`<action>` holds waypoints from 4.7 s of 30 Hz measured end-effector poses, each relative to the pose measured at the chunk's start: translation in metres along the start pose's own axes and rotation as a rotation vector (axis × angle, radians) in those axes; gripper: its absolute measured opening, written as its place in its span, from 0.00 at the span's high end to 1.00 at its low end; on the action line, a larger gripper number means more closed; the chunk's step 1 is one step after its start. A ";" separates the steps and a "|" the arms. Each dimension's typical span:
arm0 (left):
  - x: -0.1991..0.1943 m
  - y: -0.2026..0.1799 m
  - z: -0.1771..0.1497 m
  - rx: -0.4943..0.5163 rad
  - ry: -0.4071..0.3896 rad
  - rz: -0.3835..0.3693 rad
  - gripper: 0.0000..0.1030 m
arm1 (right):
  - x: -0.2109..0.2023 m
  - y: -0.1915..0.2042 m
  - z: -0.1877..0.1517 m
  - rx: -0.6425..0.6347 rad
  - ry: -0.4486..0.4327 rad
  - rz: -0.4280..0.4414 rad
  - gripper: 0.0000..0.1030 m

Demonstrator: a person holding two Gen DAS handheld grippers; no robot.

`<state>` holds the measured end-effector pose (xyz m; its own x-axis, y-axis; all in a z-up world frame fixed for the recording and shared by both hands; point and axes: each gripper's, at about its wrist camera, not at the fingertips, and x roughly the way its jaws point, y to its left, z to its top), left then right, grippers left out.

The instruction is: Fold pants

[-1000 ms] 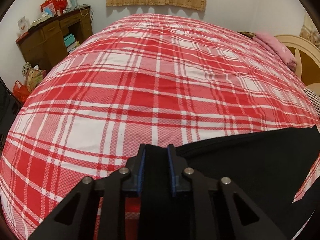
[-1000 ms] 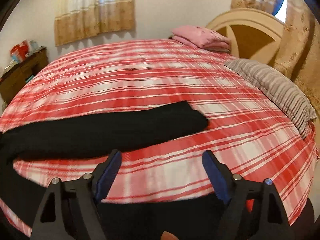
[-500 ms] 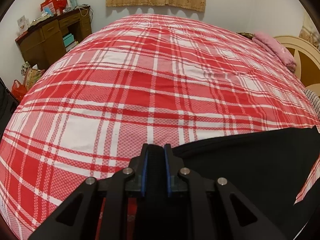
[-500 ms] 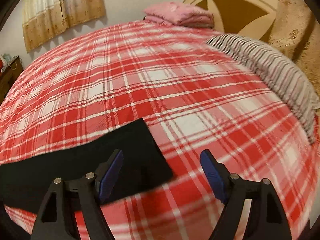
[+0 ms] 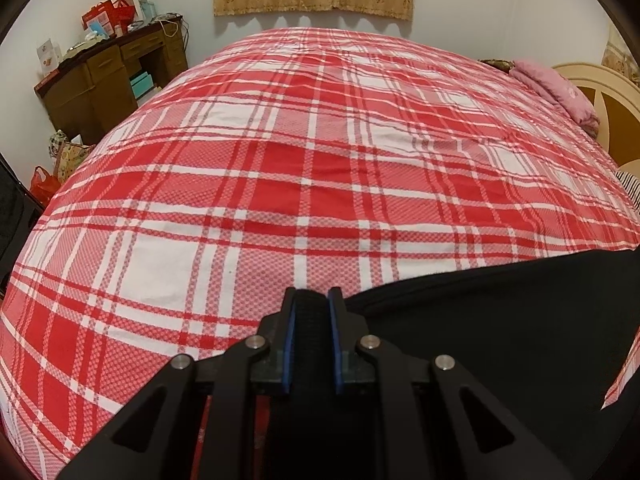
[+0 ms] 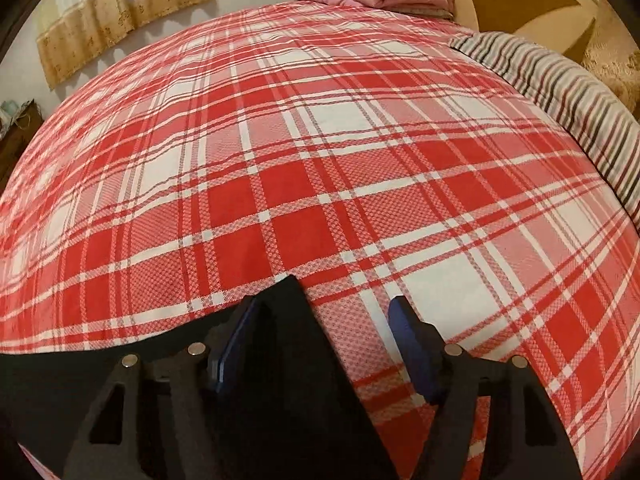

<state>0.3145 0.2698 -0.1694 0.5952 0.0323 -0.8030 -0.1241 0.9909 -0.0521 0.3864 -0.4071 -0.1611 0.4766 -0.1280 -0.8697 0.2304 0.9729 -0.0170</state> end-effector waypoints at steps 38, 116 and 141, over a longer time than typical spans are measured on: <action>-0.131 0.050 -0.044 -0.153 -0.318 -0.400 0.88 | -0.205 -0.043 -0.136 -0.101 -0.504 0.113 0.93; -0.146 0.054 -0.156 -0.064 -0.246 -0.390 0.85 | -0.187 0.361 -0.342 -1.045 -0.251 0.313 0.70; -0.174 0.077 -0.178 -0.151 -0.274 -0.513 0.91 | -0.226 0.340 -0.353 -0.987 -0.211 0.451 0.97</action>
<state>0.0598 0.3171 -0.1397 0.7895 -0.3930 -0.4714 0.1342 0.8600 -0.4923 0.0575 0.0209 -0.1445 0.5032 0.3379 -0.7954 -0.7342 0.6527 -0.1871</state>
